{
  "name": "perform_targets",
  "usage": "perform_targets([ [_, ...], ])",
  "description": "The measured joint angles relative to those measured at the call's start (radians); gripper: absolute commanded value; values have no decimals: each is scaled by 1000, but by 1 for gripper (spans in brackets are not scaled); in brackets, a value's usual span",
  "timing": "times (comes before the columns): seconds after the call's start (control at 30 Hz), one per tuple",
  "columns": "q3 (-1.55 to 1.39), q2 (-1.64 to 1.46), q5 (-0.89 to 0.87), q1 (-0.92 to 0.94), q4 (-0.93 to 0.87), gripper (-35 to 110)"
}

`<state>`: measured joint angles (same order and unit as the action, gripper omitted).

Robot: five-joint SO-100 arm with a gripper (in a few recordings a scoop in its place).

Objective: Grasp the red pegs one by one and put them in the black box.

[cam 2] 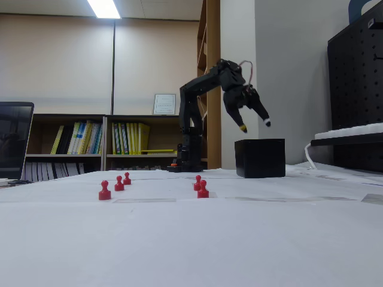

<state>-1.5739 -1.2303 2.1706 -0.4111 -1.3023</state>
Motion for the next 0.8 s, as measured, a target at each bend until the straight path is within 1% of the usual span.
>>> perform_targets([
  [0.13,236,107,-155,225,178,25],
  [0.3,620,163,-376,472,534,25],
  [0.4,732,156,-482,578,689,25],
  [0.5,779,118,-518,653,785,25],
  [0.63,819,32,-523,747,983,25],
  [0.8,834,-101,-552,825,1166,25],
])
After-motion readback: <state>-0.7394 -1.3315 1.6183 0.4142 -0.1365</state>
